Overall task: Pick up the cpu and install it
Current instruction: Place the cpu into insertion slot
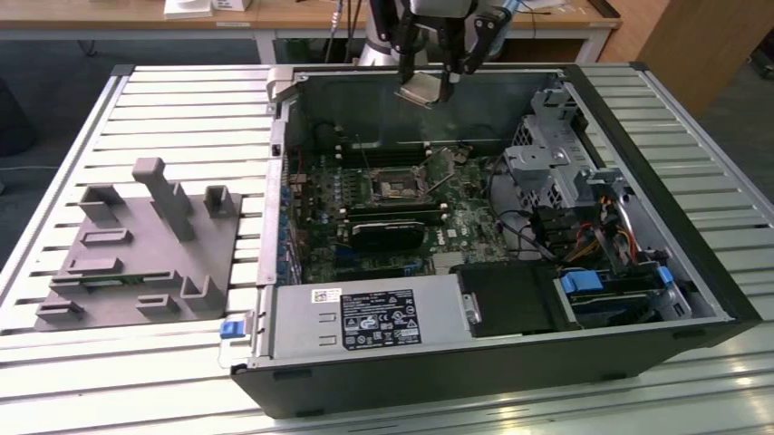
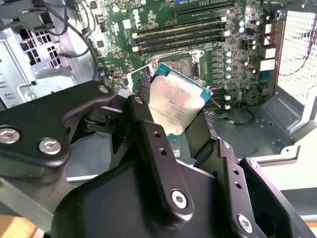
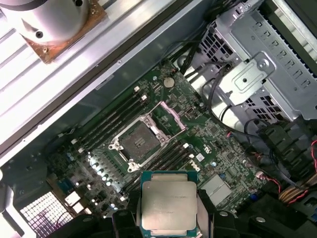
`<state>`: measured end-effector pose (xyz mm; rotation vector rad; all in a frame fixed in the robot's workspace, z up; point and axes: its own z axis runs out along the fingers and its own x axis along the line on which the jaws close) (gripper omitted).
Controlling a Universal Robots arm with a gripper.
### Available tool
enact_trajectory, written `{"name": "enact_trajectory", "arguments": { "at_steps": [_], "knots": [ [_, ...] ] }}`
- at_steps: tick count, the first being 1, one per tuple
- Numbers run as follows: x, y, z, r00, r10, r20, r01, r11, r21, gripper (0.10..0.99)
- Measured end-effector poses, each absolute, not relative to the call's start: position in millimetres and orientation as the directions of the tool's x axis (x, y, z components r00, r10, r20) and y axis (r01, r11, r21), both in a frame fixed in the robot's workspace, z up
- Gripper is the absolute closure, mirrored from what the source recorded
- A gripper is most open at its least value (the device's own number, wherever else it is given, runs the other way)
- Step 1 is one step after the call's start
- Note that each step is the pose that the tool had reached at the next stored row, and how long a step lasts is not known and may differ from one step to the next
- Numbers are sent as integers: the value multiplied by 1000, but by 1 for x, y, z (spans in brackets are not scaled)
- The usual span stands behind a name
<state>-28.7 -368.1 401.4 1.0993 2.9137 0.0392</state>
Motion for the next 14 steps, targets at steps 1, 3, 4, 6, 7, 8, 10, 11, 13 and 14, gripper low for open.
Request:
{"name": "enact_trajectory", "arguments": {
  "at_steps": [1,3,4,6,7,8,10,11,13,14],
  "knots": [
    [-29,-368,401,-745,667,-17,666,745,33,549],
    [-29,-368,401,-729,685,-17,684,729,33,549],
    [-29,-368,401,-723,691,-17,690,723,33,549],
    [-29,-368,401,-712,702,-17,702,712,33,549],
    [-29,-368,401,-706,708,-17,707,706,33,549],
    [-29,-368,401,-701,713,-17,713,701,33,549],
    [-29,-368,401,-689,724,-17,724,689,33,549],
    [-29,-368,401,-684,730,-17,729,684,33,549],
    [-29,-368,401,-671,741,-17,740,672,33,549],
    [-29,-368,401,-666,746,-17,745,666,33,549]
  ]
}}
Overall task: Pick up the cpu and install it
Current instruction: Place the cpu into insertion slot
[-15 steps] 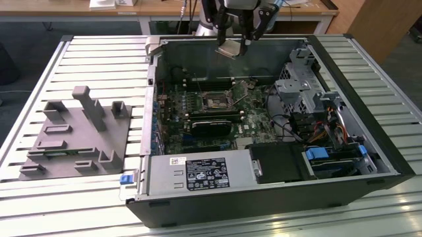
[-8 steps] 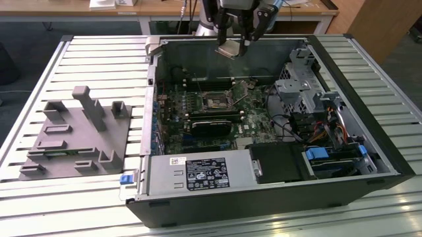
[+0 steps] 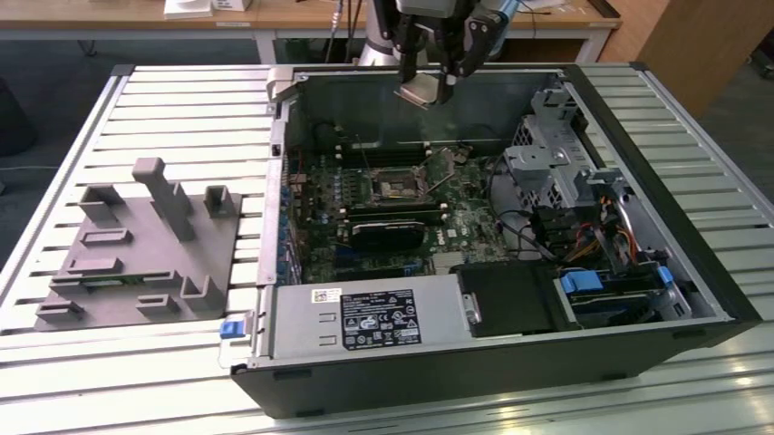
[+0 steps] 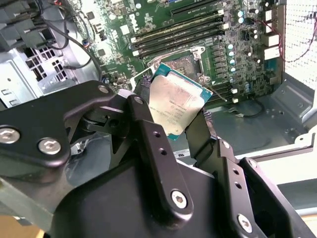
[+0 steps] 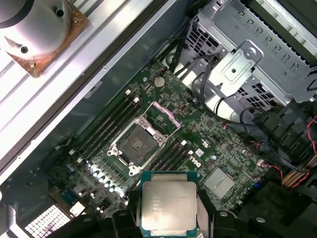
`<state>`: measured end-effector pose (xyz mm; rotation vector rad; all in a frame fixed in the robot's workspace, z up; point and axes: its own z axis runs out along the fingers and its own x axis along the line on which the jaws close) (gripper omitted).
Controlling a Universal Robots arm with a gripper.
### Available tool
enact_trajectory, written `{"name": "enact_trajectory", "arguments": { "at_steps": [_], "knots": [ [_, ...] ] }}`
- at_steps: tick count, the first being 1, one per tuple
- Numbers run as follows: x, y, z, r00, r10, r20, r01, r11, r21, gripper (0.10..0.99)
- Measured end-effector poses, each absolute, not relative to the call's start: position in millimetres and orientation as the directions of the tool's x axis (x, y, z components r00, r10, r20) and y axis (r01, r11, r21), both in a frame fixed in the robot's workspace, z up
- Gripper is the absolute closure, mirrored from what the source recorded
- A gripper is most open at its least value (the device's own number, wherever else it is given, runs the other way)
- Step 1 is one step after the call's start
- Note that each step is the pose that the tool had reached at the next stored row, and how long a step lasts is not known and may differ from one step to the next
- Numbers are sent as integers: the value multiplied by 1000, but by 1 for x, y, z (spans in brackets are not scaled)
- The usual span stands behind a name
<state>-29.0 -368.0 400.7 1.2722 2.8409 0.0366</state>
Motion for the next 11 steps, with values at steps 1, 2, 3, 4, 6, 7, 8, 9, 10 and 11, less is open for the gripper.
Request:
{"name": "enact_trajectory", "arguments": {
  "at_steps": [1,2,3,4,6,7,8,9,10,11],
  "knots": [
    [-29,-368,401,-660,751,-17,751,660,33,549],
    [-29,-368,401,-654,757,-17,756,654,33,549],
    [-29,-368,400,-647,763,-17,762,647,33,549],
    [-29,-368,400,-639,769,-17,768,639,33,549],
    [-29,-368,400,-621,784,-17,783,621,33,549],
    [-29,-368,400,-611,792,-17,791,611,33,549],
    [-29,-368,399,-600,800,-17,799,600,33,549],
    [-29,-368,399,-585,811,-17,810,586,33,549],
    [-29,-368,398,-571,821,-17,820,571,33,549],
    [-29,-368,398,-555,831,-17,831,556,33,549]
  ]
}}
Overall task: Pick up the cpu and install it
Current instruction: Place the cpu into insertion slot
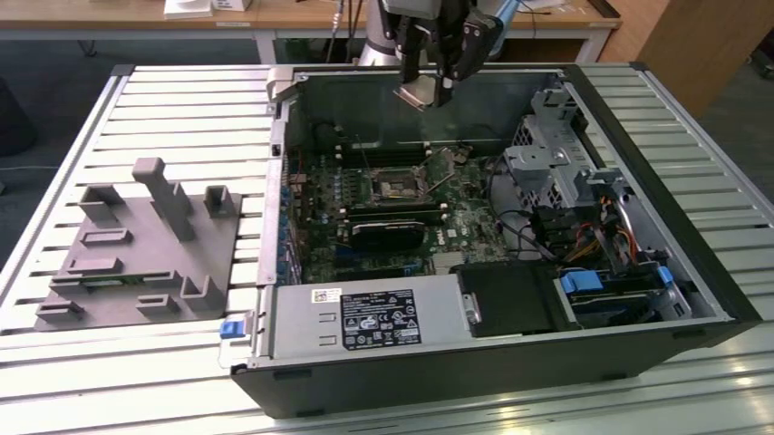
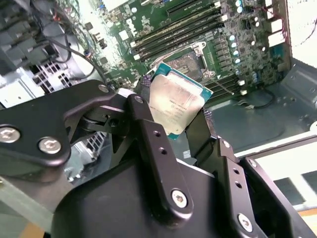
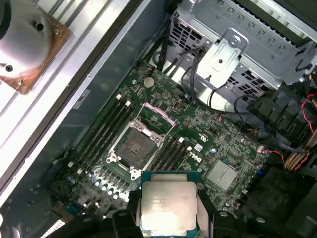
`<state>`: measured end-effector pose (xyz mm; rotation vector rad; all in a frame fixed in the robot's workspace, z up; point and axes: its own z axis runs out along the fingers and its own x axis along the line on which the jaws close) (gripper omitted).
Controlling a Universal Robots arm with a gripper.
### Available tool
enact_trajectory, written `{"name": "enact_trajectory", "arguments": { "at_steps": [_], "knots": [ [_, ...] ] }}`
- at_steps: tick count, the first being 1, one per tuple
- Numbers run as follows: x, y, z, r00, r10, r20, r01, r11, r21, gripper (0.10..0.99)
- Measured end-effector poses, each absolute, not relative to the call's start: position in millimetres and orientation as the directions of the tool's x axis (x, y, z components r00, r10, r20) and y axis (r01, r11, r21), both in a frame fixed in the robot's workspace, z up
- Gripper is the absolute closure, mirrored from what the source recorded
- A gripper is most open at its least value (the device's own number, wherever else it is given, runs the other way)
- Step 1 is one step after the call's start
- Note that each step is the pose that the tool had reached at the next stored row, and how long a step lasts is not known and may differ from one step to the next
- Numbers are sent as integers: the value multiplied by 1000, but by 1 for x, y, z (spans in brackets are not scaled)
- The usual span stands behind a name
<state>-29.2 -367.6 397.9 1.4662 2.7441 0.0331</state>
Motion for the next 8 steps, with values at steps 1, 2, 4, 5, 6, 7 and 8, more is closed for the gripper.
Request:
{"name": "enact_trajectory", "arguments": {
  "at_steps": [1,2,4,5,6,7,8],
  "knots": [
    [-29,-368,397,-540,842,-17,841,540,33,549],
    [-29,-368,397,-524,851,-17,851,525,33,549],
    [-29,-368,395,-494,870,-17,869,494,33,549],
    [-29,-368,394,-478,878,-17,878,478,33,549],
    [-29,-368,394,-462,887,-17,886,463,33,549],
    [-29,-368,393,-446,895,-17,894,446,33,549],
    [-29,-368,392,-430,903,-17,902,430,33,549]
  ]
}}
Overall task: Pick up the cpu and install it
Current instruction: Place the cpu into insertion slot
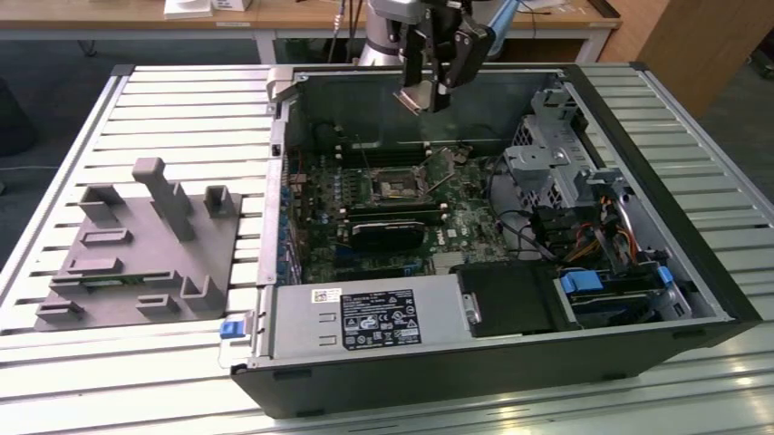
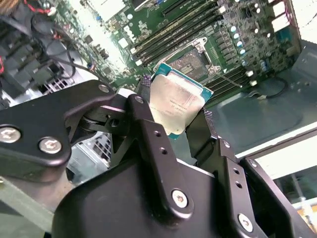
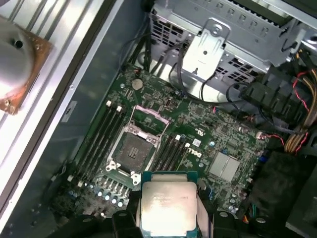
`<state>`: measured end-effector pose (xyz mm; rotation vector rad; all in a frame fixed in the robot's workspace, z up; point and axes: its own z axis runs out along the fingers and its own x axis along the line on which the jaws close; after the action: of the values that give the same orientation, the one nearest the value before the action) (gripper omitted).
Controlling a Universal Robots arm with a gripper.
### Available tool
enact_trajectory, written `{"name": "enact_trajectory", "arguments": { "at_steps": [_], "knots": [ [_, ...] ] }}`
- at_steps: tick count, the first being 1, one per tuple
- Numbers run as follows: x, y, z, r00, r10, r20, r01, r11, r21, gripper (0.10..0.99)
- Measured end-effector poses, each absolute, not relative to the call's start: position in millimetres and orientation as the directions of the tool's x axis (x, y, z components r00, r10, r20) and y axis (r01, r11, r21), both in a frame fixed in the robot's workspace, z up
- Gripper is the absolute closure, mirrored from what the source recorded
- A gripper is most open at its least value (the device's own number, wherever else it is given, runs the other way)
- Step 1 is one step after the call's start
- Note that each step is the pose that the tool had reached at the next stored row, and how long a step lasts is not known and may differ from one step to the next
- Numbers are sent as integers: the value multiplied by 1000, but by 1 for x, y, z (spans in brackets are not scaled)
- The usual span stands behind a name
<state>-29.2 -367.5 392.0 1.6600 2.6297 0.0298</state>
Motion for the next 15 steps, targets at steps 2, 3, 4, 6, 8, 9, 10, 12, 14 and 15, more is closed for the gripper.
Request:
{"name": "enact_trajectory", "arguments": {
  "at_steps": [2,3,4,6,8,9,10,12,14,15],
  "knots": [
    [-29,-368,390,-399,917,-17,916,399,33,549],
    [-29,-367,390,-384,923,-17,922,385,33,549],
    [-29,-367,389,-369,929,-17,929,370,33,549],
    [-29,-367,388,-339,941,-17,940,340,33,549],
    [-29,-367,386,-316,948,-16,948,317,33,549],
    [-29,-367,386,-306,952,-16,951,306,33,549],
    [-29,-367,385,-295,955,-16,955,295,32,549],
    [-29,-367,384,-274,962,-16,961,274,32,549],
    [-29,-367,382,-254,967,-16,967,255,31,549],
    [-30,-367,381,-246,969,-16,969,246,31,549]
  ]
}}
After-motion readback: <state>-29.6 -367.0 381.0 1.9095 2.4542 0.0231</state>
